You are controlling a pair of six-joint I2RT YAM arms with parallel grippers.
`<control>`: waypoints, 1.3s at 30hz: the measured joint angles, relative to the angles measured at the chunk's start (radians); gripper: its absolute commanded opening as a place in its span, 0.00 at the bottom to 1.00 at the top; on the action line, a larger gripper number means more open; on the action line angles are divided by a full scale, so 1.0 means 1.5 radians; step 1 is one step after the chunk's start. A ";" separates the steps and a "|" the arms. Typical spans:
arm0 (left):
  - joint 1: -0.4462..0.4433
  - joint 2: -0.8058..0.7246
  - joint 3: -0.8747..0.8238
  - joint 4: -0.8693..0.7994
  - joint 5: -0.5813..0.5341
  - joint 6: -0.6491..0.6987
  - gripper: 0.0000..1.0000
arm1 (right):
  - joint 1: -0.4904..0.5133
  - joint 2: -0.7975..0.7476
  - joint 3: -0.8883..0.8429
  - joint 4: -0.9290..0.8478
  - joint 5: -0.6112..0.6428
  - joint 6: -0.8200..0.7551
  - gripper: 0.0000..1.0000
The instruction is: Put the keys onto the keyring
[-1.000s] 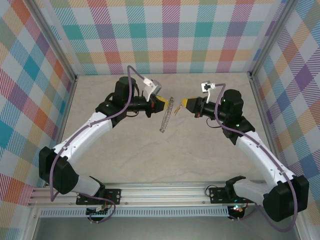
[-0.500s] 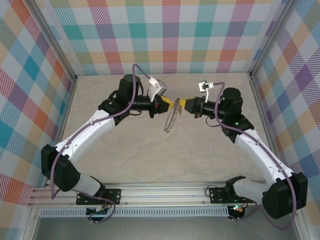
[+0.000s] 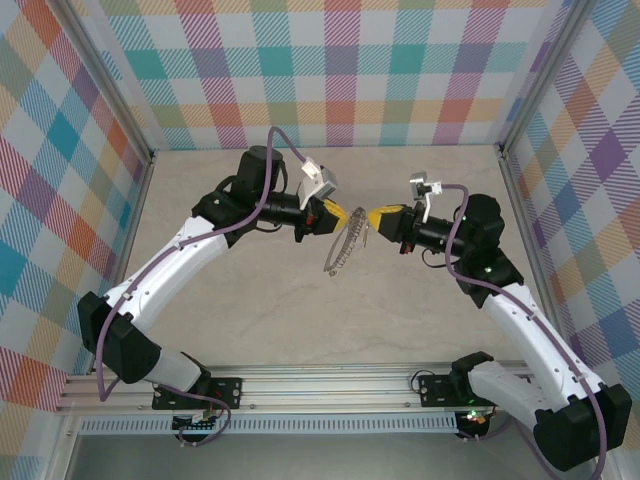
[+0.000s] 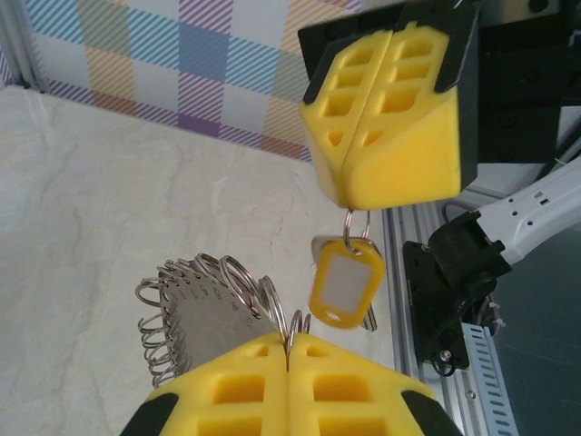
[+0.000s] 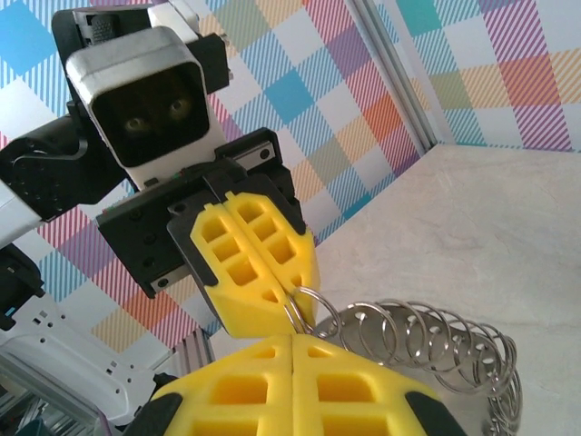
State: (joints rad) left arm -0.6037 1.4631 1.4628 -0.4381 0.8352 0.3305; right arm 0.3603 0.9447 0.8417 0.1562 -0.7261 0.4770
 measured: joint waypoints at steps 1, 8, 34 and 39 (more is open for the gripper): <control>0.000 0.000 0.002 -0.004 0.004 0.003 0.00 | 0.000 -0.003 -0.004 0.000 0.000 0.000 0.00; 0.000 0.000 0.010 -0.011 0.025 0.018 0.00 | 0.000 -0.007 -0.012 0.001 -0.002 0.000 0.00; 0.000 0.000 -0.061 0.009 -0.083 0.005 0.00 | 0.000 0.019 -0.257 0.020 0.093 0.045 0.00; -0.001 0.000 -0.071 0.019 -0.082 -0.006 0.00 | 0.000 0.085 -0.319 0.034 0.132 0.065 0.00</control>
State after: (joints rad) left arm -0.6044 1.4628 1.3567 -0.4099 0.7116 0.3218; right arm 0.3603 1.0725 0.3637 0.2070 -0.5278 0.5751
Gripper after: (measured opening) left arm 0.048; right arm 0.067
